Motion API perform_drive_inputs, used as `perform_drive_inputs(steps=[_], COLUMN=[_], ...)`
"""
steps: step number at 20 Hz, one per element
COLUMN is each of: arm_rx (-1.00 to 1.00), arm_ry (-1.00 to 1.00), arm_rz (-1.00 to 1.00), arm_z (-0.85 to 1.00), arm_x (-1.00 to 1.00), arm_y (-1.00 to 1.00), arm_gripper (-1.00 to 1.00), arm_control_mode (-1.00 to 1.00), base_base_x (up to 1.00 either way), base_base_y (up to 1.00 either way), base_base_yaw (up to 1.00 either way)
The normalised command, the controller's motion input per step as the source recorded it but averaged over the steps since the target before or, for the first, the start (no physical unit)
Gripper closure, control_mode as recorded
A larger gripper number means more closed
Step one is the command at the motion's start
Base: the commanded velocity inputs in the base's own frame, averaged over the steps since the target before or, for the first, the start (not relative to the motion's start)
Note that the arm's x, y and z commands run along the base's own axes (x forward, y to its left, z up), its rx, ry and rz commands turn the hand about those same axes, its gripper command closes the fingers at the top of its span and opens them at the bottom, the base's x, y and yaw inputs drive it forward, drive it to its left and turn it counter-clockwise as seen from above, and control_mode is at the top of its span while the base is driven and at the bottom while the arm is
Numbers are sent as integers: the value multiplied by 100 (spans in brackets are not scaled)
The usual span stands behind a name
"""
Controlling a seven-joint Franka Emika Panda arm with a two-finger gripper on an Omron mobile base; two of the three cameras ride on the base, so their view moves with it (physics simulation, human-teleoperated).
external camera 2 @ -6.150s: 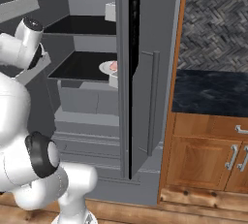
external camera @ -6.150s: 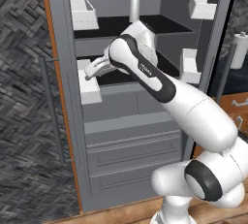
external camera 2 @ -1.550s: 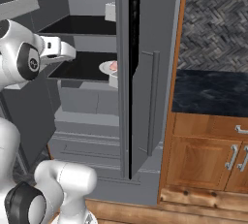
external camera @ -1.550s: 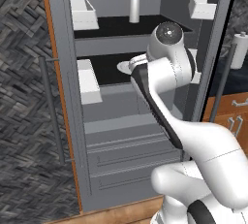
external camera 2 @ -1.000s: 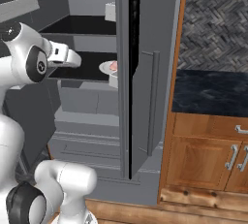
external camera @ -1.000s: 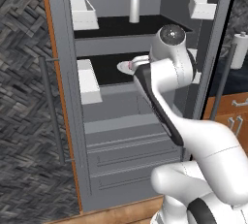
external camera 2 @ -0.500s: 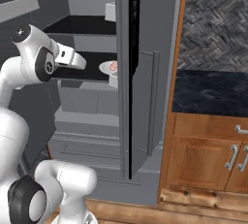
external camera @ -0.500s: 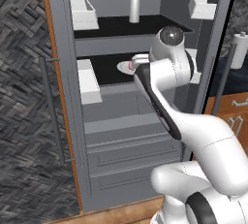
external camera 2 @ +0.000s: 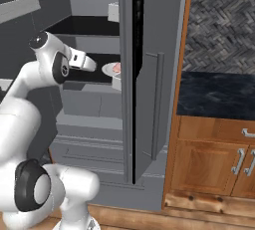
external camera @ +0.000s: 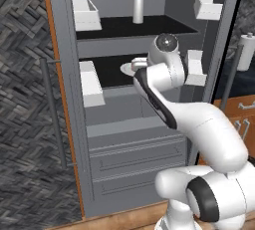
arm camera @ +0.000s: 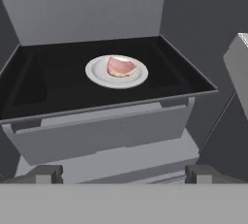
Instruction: Retrieve the steak from the fridge and place it on the saucepan with marinade on the stove.
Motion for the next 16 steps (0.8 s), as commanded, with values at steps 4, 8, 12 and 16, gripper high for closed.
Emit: perform_drive_inputs(steps=[4,8,12,16], arm_rx=[0,0,0,0], arm_ry=[0,0,2,7], arm_rz=[0,0,0,0], arm_z=[-16,-10,-1,-18], arm_x=[73,72,70,53], arm_y=[0,0,-7,-17], arm_gripper=[-100,-100,-100,-100], arm_control_mode=[-100,-100,-100,-100], base_base_x=[0,0,0,0], base_base_y=[0,0,0,0], base_base_yaw=[0,0,0,0])
